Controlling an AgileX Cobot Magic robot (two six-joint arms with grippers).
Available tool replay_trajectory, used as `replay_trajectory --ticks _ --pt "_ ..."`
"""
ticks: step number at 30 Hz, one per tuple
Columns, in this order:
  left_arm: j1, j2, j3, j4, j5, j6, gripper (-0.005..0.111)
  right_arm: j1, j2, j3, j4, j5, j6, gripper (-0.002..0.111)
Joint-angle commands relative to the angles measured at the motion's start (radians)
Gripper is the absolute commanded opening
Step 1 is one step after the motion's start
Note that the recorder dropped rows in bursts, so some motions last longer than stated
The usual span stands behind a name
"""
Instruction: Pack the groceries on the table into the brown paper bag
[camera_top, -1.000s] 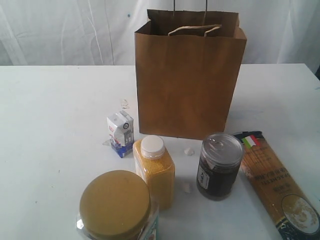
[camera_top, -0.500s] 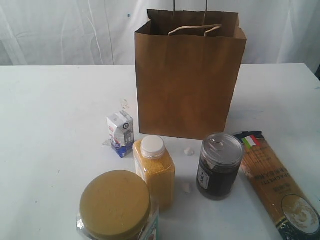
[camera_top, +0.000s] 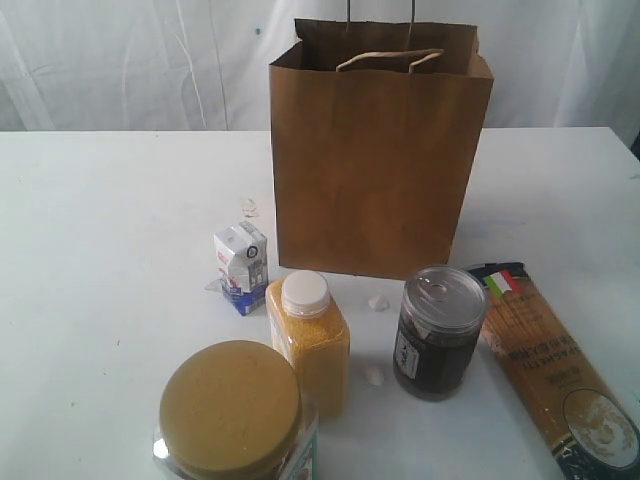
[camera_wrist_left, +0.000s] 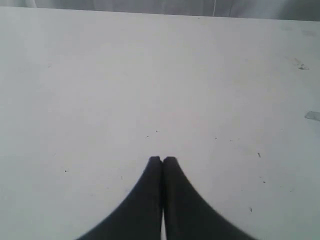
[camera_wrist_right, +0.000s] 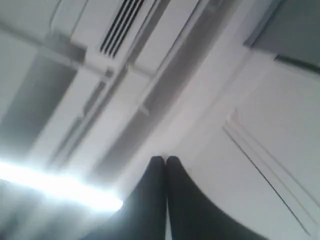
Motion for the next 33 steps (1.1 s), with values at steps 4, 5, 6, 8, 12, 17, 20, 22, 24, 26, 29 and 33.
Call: replay_trajectory --ticks 4,5,6,8,12,17,20,22,24,26,29,33 --pt "-0.006 -0.004 0.004 -0.047 -0.003 -0.065 0.000 0.001 0.196 -0.206 -1.666 0.488 0.226 0.000" --pt "-0.006 -0.004 0.004 -0.046 -0.003 -0.062 0.000 0.001 0.246 -0.194 -1.724 0.510 0.290 0.000" --pt "-0.004 -0.004 0.004 -0.046 -0.003 -0.058 0.000 0.006 0.310 -0.168 -1.724 0.556 0.324 0.000" --pt "-0.004 -0.004 0.004 -0.046 -0.003 -0.058 0.000 0.022 0.419 -0.128 -1.724 0.686 0.341 0.000" --pt "-0.004 -0.004 0.004 -0.046 -0.006 -0.058 0.000 0.055 0.613 -0.093 -1.639 0.812 0.500 0.000" --pt "-0.004 -0.004 0.004 -0.046 -0.006 -0.058 0.000 0.101 0.860 -0.094 -1.696 0.600 0.539 0.000" --pt "-0.004 -0.004 0.004 -0.046 -0.006 -0.058 0.000 0.116 1.023 -0.152 -1.724 0.491 0.694 0.000" --pt "-0.004 -0.004 0.004 -0.046 -0.006 -0.058 0.000 0.116 1.109 -0.184 -1.724 0.473 0.702 0.000" --pt "-0.004 -0.004 0.004 -0.046 -0.006 -0.058 0.000 0.116 1.185 -0.201 -1.724 0.539 0.726 0.000" --pt "-0.004 -0.004 0.004 -0.046 -0.006 -0.058 0.000 0.116 1.247 -0.203 -1.724 0.756 0.737 0.000" --pt "-0.004 -0.004 0.004 -0.046 -0.006 -0.058 0.000 0.114 1.317 -0.178 -1.724 1.113 0.777 0.000" --pt "-0.004 -0.004 0.004 -0.046 -0.006 -0.058 0.000 0.114 1.329 -0.174 -1.531 1.200 0.587 0.000"
